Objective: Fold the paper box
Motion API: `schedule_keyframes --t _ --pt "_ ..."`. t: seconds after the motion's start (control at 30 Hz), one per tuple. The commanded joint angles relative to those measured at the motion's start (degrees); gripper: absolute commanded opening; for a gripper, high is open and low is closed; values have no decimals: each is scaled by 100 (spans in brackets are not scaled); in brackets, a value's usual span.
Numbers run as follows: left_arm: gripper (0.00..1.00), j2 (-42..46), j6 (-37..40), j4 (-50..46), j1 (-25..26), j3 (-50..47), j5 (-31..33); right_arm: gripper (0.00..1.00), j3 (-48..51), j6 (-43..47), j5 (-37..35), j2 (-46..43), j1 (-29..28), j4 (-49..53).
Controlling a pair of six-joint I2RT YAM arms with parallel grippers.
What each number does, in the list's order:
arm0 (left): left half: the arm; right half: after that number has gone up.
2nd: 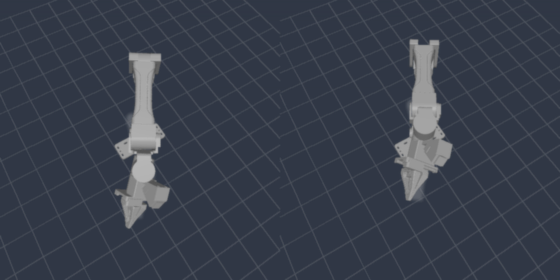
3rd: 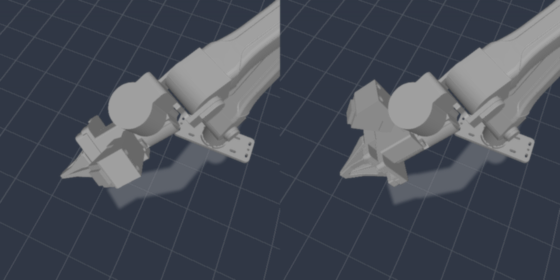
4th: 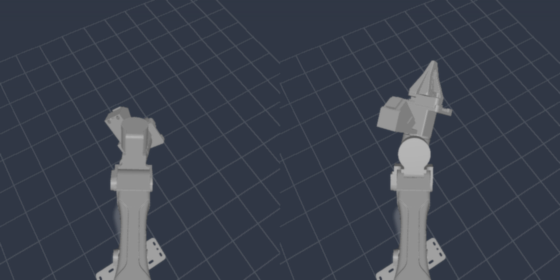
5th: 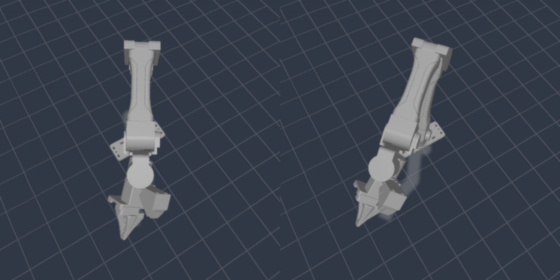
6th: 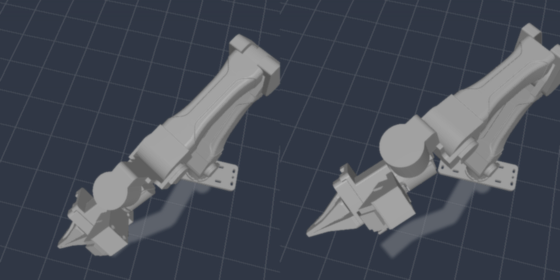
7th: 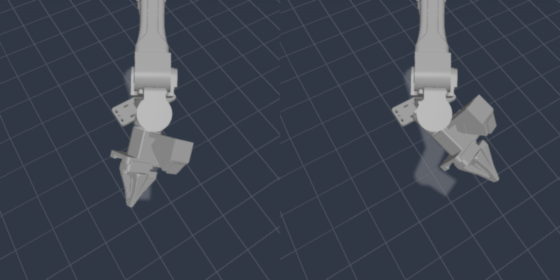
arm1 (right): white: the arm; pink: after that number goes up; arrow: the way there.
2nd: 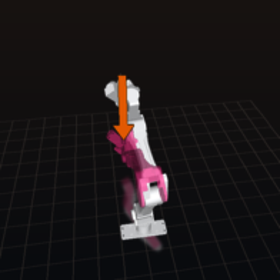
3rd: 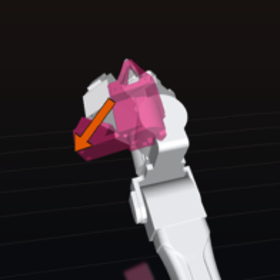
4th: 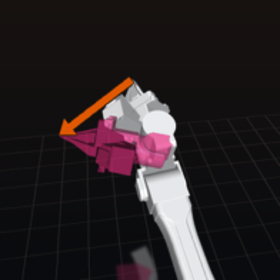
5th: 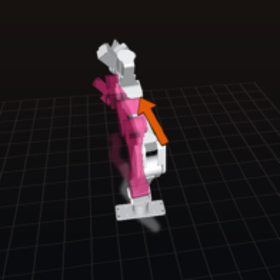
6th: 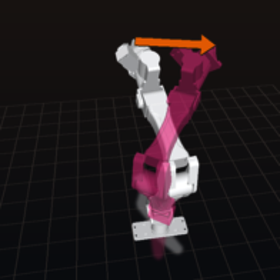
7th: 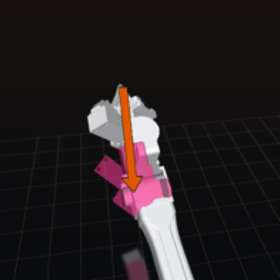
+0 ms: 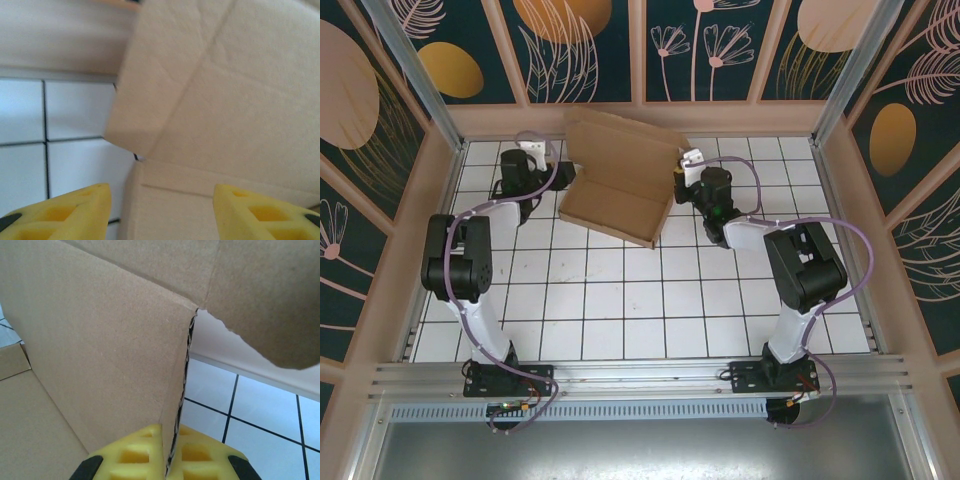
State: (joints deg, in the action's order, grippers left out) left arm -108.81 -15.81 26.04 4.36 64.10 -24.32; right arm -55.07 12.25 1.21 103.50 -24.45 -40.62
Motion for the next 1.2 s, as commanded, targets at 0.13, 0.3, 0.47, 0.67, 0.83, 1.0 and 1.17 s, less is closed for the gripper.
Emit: schedule_keyframes --t 0.13,0.3,0.47,0.67,0.83,1.0,1.17 --pt "60 -219 -137 -1237 56 152 1072 0 31 489 728 53 19 519" --pt "59 -389 -222 -1937 73 530 1347 0 32 518 780 9 1 655" --pt "55 -386 -575 -2248 91 446 1041 0 117 679 928 -91 1 744" --pt "50 75 -1518 -1656 166 -418 283 0 288 839 1072 -234 6 755" --pt "48 716 -2376 -1027 286 -1415 -110 0 315 867 1622 -314 54 842" --pt "48 1438 -2736 -865 609 -2065 -122 0 294 48 1193 -287 -6 881" --pt "48 1930 -3031 -528 1069 -2678 99 0 418 -1044 -402 -187 -507 444"
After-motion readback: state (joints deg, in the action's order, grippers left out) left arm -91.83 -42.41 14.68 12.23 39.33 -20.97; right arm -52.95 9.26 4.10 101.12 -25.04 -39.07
